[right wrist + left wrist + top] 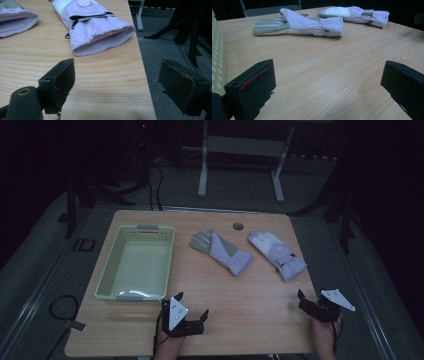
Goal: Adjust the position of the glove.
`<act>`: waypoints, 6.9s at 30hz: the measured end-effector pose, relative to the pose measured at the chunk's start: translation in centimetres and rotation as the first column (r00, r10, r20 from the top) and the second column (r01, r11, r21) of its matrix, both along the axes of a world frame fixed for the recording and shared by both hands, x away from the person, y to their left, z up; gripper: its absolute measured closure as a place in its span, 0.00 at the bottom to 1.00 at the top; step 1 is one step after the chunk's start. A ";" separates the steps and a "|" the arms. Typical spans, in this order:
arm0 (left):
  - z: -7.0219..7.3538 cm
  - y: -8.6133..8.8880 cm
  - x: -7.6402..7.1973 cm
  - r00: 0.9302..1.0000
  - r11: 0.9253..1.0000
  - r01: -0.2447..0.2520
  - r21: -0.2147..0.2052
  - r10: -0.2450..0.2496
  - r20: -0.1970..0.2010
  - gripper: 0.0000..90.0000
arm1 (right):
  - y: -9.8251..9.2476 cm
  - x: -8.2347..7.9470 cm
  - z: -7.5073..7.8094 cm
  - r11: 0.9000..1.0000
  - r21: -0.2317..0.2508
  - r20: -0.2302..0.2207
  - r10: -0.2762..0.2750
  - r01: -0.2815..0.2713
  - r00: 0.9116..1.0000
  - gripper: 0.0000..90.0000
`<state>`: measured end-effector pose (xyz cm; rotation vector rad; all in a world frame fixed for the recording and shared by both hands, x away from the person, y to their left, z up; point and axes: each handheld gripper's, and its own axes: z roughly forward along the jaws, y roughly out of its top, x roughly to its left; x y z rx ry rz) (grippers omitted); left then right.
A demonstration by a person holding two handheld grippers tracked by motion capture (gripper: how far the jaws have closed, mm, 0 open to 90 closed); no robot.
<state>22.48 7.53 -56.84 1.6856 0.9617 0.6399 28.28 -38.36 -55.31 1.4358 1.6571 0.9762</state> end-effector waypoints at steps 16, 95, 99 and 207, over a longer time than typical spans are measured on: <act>0.0 0.1 0.1 0.999 0.999 0.032 -0.013 -0.032 -0.001 0.00 | 0.6 1.6 3.1 0.992 0.037 -0.104 0.126 -0.123 0.987 0.16; 0.0 0.3 0.0 0.997 0.996 0.077 -0.034 -0.077 -0.001 0.00 | 19.1 17.6 6.5 0.811 -0.025 -0.269 0.558 -0.585 0.785 0.57; 0.0 0.3 0.0 0.998 0.997 0.070 -0.037 -0.070 0.000 0.00 | 20.0 18.6 5.5 0.798 -0.057 -0.279 0.564 -0.600 0.777 0.58; 0.0 -0.1 0.2 0.995 0.995 0.094 -0.017 -0.094 -0.010 0.00 | 9.3 12.5 7.3 0.918 -0.078 -0.155 0.374 -0.389 0.914 0.69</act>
